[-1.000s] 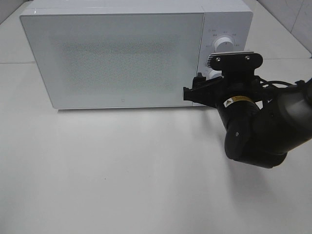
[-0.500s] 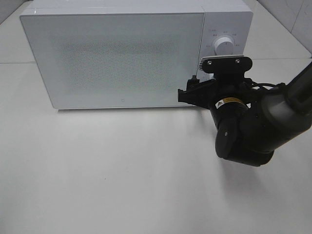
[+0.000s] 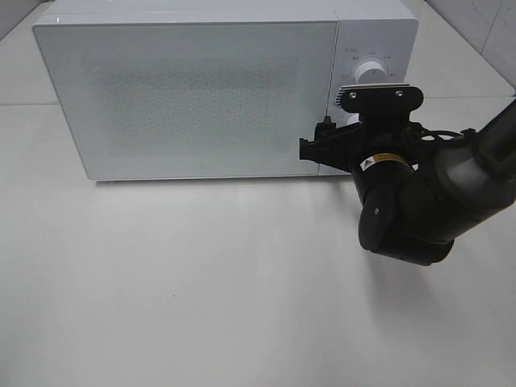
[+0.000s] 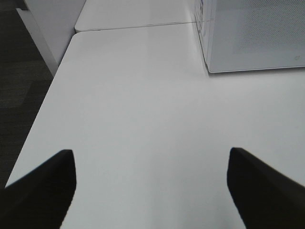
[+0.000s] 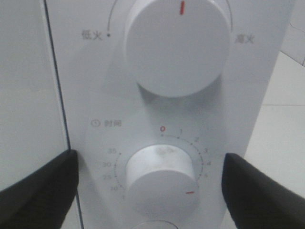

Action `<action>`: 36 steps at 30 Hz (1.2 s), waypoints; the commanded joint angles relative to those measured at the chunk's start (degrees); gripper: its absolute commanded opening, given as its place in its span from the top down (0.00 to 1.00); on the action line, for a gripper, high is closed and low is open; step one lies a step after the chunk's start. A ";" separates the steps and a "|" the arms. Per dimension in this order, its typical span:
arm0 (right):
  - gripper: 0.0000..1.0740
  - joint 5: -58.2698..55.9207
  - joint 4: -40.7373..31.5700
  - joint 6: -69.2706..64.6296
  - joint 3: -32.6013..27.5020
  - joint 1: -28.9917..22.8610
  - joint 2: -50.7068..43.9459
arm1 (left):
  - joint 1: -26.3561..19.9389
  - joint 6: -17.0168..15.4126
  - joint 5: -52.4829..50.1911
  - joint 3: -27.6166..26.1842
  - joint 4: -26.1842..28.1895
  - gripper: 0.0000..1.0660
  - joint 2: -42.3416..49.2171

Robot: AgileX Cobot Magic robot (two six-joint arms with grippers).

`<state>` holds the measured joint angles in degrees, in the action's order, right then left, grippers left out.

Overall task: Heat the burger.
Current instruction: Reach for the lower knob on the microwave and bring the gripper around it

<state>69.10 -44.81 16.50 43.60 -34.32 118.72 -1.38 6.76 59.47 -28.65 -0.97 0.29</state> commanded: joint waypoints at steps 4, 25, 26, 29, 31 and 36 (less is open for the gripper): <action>0.29 10.66 0.97 -0.23 0.74 0.29 0.00 | -0.11 -0.34 -0.11 0.11 0.11 0.25 1.15; 0.77 7.16 1.03 -3.15 0.74 0.29 0.00 | -0.11 -0.34 -0.11 0.11 0.11 0.25 1.15; 0.86 6.82 1.03 -3.15 0.74 0.29 0.00 | -0.11 -0.34 -0.11 0.11 0.11 0.25 1.15; 0.93 6.70 1.43 -3.15 0.74 0.29 0.00 | -0.11 -0.34 -0.11 0.11 0.11 0.25 1.15; 0.95 6.70 1.49 -3.15 0.74 0.29 0.00 | -0.11 -0.34 -0.11 0.11 0.11 0.25 1.15; 0.94 6.70 2.52 -3.67 0.74 0.29 0.00 | -0.11 -0.34 -0.11 0.11 0.11 0.25 1.15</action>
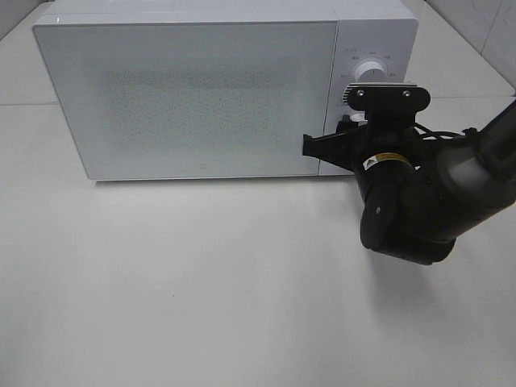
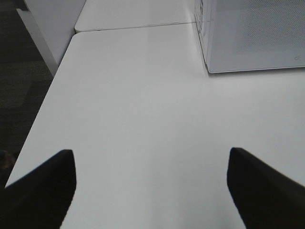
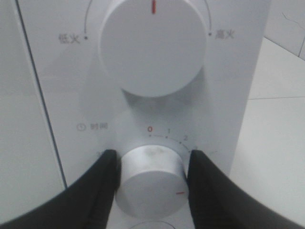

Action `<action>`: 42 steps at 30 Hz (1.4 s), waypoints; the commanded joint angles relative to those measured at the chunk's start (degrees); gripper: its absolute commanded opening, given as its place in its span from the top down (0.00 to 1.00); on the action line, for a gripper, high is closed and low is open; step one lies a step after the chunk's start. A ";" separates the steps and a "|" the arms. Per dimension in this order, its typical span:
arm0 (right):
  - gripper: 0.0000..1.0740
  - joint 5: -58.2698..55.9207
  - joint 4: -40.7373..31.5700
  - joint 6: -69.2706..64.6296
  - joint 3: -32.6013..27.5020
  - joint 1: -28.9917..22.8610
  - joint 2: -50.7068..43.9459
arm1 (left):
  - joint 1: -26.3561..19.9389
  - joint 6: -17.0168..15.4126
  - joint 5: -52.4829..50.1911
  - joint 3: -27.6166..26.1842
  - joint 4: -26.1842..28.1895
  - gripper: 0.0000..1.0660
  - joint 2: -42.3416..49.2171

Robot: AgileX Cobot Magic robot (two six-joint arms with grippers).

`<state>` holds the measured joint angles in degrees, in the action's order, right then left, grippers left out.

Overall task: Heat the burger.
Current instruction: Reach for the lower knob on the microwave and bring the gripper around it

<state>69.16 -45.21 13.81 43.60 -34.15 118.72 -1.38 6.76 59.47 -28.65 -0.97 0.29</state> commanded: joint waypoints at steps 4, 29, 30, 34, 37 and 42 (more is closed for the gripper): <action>0.94 6.93 4.41 -5.27 0.74 0.11 0.00 | -0.11 -0.34 -0.11 0.11 0.11 0.25 1.15; 0.93 10.71 16.62 -93.79 0.74 0.11 0.00 | -0.11 -0.34 -0.11 0.11 0.11 0.25 1.15; 0.93 10.66 16.79 -94.60 0.74 0.11 0.00 | -0.11 -0.34 -0.11 0.11 0.11 0.25 1.15; 0.93 10.66 16.79 -94.14 0.74 0.11 0.00 | -0.11 -0.34 -0.11 0.11 0.11 0.25 1.15; 0.93 10.66 16.79 -93.97 0.74 0.11 0.00 | -0.11 -0.34 -0.11 0.11 0.11 0.25 1.15; 0.92 10.66 16.79 -93.39 0.74 0.11 0.00 | -0.11 -0.34 -0.11 0.11 0.11 0.25 1.15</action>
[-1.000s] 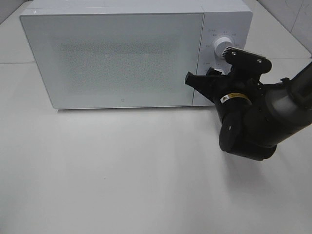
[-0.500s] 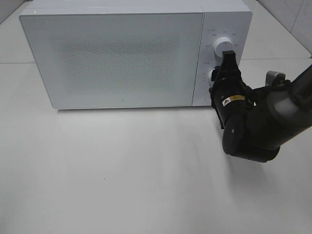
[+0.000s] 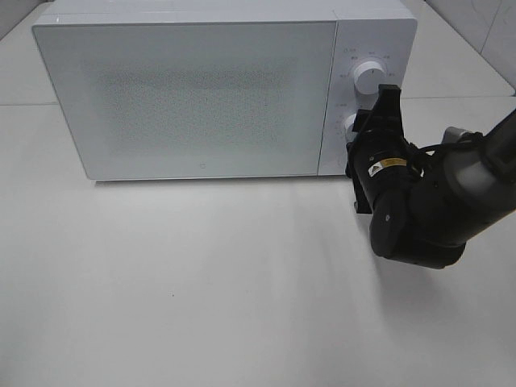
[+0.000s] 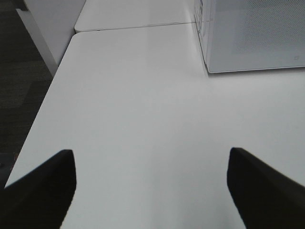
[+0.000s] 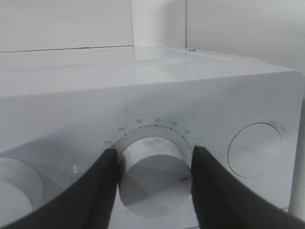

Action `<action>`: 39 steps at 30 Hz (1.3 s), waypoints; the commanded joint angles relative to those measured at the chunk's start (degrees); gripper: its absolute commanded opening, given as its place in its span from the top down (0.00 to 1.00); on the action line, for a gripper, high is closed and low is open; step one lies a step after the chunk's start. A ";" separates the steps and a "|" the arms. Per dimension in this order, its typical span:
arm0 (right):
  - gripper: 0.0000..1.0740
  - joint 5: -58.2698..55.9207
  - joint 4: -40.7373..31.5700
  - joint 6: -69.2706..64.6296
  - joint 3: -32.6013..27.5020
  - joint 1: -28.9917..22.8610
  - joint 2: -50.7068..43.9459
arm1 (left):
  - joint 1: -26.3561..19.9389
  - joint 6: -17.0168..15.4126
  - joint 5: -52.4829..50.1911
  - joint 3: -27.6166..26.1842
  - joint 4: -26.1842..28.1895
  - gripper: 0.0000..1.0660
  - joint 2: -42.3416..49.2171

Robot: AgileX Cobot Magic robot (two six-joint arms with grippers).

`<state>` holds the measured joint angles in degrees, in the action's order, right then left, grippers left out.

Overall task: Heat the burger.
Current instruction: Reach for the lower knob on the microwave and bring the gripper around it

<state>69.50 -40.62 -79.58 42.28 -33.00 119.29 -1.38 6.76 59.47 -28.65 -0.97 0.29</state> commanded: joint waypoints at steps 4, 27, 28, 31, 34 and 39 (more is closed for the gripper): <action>0.92 10.31 11.80 1.66 2.06 -1.03 -0.57 | -0.11 -0.34 -0.11 0.11 0.11 0.25 1.15; 0.79 10.26 10.60 4.64 2.06 -1.03 -0.57 | -0.11 -0.34 -0.11 0.11 0.11 0.25 1.15; 0.79 10.26 10.60 4.64 2.06 -1.03 -0.57 | -0.11 -0.34 -0.11 0.11 0.11 0.25 1.15; 0.67 10.26 10.43 4.64 2.06 -1.03 -0.57 | -0.11 -0.34 -0.11 0.11 0.11 0.25 1.15; 0.58 9.80 10.26 4.76 2.06 -1.03 -0.57 | -0.11 -0.34 -0.11 0.11 0.11 0.25 1.15; 0.53 9.11 10.14 4.87 2.01 -1.03 -0.57 | -0.11 -0.34 -0.11 0.11 0.11 0.25 1.15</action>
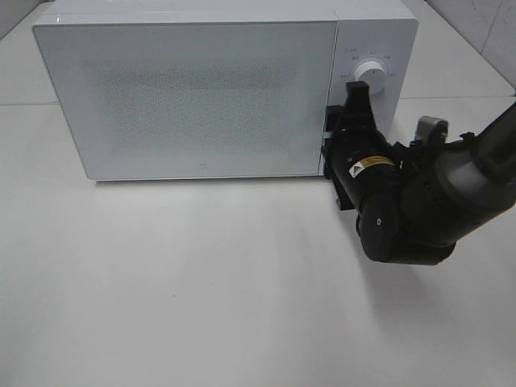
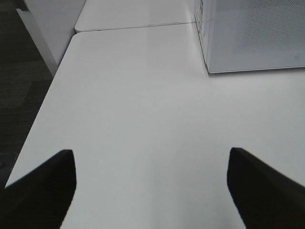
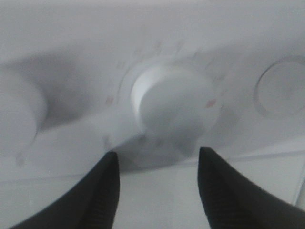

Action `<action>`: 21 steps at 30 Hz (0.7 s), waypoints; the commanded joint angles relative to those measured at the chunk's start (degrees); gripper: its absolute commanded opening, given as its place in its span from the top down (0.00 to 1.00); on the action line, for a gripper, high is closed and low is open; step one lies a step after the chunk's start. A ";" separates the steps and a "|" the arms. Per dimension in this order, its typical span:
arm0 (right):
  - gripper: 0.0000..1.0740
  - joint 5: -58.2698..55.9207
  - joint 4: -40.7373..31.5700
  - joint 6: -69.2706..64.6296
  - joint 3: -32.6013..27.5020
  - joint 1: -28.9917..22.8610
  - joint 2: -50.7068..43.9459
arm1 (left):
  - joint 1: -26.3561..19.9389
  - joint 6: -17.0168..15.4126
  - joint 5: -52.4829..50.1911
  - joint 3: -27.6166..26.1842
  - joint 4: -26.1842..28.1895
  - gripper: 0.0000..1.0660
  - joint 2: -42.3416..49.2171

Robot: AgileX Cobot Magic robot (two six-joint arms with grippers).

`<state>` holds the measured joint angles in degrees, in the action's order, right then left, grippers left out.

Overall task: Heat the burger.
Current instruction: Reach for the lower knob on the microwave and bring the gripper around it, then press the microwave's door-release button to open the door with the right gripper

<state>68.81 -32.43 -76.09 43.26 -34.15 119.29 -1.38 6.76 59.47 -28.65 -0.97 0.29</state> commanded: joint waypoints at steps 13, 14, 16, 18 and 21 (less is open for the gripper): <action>0.39 9.85 0.74 2.98 1.03 0.06 -0.57 | -0.11 -0.34 -0.11 0.11 0.11 0.25 1.15; 0.35 9.68 0.74 3.55 0.86 0.00 -0.74 | -0.11 -0.34 -0.11 0.11 0.11 0.25 1.15; 0.32 8.94 0.74 3.95 0.06 0.00 -1.49 | -0.11 -0.34 -0.11 0.11 0.11 0.25 1.15; 0.29 6.82 0.74 4.01 -2.01 0.00 -3.04 | -0.11 -0.34 -0.11 0.11 0.06 0.25 1.15; 0.29 4.93 2.52 4.01 -4.24 0.00 -4.64 | -0.11 -0.34 -0.11 0.11 0.06 0.25 1.15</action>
<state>69.16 -31.63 -73.11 40.74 -34.21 116.54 -1.38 6.76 59.47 -28.65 -0.97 0.29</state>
